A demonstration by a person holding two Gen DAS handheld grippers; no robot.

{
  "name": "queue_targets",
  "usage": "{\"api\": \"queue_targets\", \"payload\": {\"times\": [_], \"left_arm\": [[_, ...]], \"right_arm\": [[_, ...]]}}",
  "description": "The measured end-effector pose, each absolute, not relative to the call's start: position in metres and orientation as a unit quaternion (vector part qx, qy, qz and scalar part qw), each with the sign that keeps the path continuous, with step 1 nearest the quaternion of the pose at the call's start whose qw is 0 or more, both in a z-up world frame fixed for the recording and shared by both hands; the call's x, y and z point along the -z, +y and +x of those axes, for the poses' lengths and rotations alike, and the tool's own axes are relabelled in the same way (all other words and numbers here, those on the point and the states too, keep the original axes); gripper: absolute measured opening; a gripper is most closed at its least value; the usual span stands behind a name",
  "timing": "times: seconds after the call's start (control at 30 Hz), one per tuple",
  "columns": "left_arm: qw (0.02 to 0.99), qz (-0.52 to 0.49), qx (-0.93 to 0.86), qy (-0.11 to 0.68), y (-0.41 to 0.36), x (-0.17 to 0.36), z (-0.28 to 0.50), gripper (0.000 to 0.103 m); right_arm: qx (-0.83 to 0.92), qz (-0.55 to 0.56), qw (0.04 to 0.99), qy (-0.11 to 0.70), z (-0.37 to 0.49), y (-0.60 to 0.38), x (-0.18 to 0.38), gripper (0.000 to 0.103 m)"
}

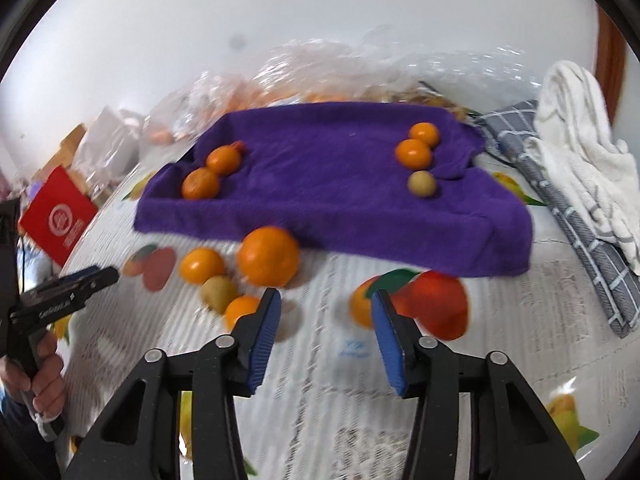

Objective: Organize fruits
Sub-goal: 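Grasp another tangerine from the sheet with the right tool, then lower the open left tool toward the oval orange fruit on the sheet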

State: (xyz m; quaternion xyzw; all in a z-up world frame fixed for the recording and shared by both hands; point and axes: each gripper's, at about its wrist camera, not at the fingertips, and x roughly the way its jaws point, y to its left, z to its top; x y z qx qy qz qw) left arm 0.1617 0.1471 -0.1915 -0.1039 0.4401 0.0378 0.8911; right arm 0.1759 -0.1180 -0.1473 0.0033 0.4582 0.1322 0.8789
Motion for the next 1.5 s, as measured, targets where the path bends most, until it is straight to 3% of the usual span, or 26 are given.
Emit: {"api": "queue_targets", "payload": {"times": [0.4,0.6,0.67,1.1,1.33,1.5], "left_arm": [[0.894,-0.138,-0.025,0.426,0.154,0.191,0.159,0.059],[0.893,-0.125,-0.019,0.431,0.15,0.191,0.161,0.066],[0.893,-0.129,-0.016,0.43,0.151,0.191,0.161,0.066],[0.888,-0.12,-0.001,0.443,0.136,0.182,0.164,0.066],[0.903,-0.056,0.028,0.425,0.096,0.164,0.183,0.066],[0.899,-0.097,0.07,0.422,0.086,0.163,0.202,0.066]], "right_arm": [[-0.193,-0.023,0.854,0.482,0.176,-0.086,0.169,0.041],[-0.195,-0.031,0.85,0.489,0.187,-0.073,0.177,0.04],[-0.201,-0.031,0.852,0.483,0.186,-0.072,0.176,0.032],[-0.095,-0.019,0.898,0.429,0.173,-0.15,0.148,0.032],[-0.062,0.03,0.899,0.433,0.173,-0.186,0.161,0.032],[-0.065,0.05,0.899,0.431,0.172,-0.191,0.164,0.032]]}}
